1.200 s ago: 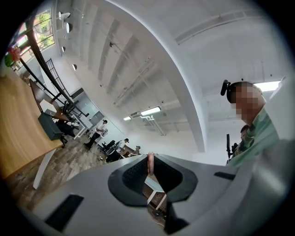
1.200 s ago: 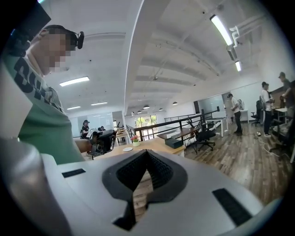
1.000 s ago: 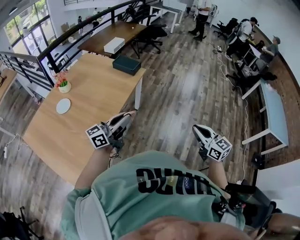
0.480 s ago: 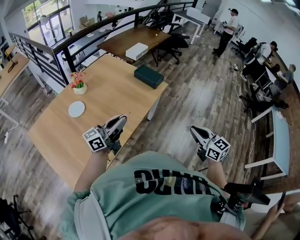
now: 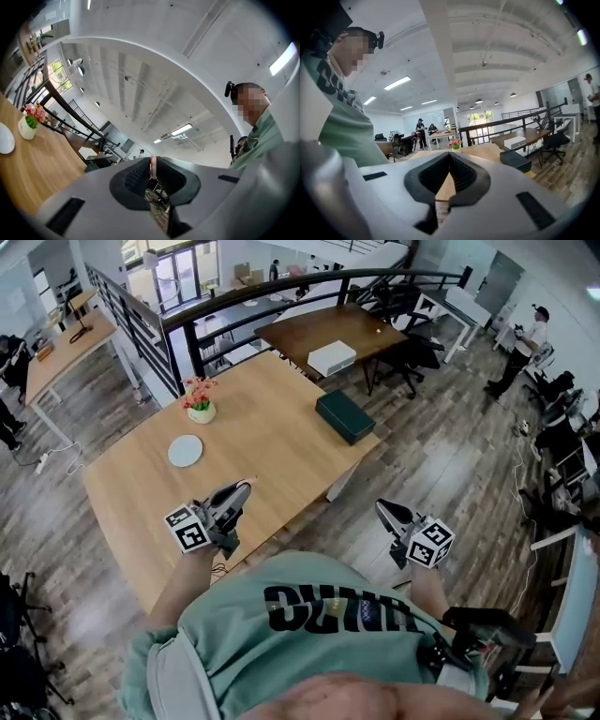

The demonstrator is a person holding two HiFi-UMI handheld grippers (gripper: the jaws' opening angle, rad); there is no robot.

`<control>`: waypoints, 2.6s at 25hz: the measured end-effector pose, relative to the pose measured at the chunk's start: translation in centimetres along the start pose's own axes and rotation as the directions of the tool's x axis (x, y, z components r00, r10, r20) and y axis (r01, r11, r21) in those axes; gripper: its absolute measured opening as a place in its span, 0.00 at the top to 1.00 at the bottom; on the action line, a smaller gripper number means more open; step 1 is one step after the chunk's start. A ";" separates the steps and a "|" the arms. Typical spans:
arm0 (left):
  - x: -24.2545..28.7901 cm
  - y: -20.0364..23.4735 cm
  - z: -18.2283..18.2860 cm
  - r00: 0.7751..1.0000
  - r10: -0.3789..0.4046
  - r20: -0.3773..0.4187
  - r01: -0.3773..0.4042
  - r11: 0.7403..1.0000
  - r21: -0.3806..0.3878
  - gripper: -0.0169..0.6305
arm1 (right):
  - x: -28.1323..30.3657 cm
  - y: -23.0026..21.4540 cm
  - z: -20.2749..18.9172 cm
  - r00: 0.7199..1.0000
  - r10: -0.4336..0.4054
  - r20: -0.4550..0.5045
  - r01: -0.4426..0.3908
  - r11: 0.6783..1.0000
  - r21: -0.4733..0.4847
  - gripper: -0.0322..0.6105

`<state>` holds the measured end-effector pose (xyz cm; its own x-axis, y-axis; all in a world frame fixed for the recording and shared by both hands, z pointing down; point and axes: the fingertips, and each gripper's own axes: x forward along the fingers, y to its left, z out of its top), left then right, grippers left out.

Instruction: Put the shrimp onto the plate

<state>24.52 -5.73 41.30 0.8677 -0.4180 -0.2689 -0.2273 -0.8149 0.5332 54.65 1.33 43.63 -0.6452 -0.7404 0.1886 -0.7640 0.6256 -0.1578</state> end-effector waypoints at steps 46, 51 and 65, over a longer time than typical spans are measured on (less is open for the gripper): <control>-15.4 7.6 12.7 0.802 0.406 0.438 -0.506 0.852 0.137 0.91 | 33.3 -0.1 9.2 0.836 0.529 -0.143 -0.547 0.825 -0.141 0.94; -23.4 9.5 12.8 0.752 0.472 0.461 -0.571 0.815 0.098 0.91 | 39.2 5.4 10.1 0.834 0.528 -0.159 -0.550 0.816 -0.179 0.94; -27.0 13.0 14.1 0.625 0.597 0.503 -0.725 0.682 0.092 0.91 | 48.6 3.8 10.1 0.782 0.610 -0.128 -0.623 0.772 -0.124 0.94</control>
<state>-8.05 -10.69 44.13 0.1846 -0.9496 -0.2533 -0.8251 -0.2898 0.4850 20.40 -34.74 42.38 -0.9704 -0.1658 0.1755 -0.1881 0.9749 -0.1190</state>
